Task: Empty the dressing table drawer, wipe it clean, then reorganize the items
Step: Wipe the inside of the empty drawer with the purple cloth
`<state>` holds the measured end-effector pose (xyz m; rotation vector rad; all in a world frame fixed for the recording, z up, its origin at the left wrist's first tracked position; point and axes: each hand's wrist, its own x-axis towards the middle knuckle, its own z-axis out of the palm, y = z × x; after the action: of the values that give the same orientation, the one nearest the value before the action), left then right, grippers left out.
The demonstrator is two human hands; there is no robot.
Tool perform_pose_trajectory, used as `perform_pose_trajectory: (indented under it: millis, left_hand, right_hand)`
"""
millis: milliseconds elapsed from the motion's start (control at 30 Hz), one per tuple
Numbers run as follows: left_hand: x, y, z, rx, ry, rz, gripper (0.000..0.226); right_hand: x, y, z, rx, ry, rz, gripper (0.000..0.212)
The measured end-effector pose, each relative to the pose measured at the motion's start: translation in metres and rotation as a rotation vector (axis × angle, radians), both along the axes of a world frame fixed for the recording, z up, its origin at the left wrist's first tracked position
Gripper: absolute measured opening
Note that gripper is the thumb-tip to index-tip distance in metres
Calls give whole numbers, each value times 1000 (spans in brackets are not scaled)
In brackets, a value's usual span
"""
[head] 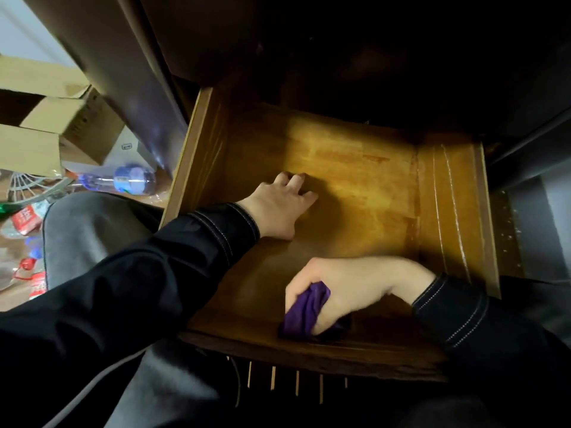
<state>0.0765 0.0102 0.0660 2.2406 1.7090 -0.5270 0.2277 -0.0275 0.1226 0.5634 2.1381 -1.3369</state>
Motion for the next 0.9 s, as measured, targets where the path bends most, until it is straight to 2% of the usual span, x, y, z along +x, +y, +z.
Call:
perform_pose_trajectory:
  millis: [433, 633, 800, 900]
  left_hand:
    - [-1, 0, 3, -26, -14, 15, 92]
    - [-2, 1, 2, -17, -8, 11, 91]
    - [-2, 2, 1, -14, -7, 6, 91]
    - [-3, 2, -1, -15, -2, 5, 92]
  right_hand:
    - [3, -6, 24, -5, -47, -17, 37]
    - [0, -4, 20, 23, -27, 10, 26]
    - [1, 0, 16, 25, -15, 2, 33]
    - [4, 0, 16, 23, -36, 6, 27]
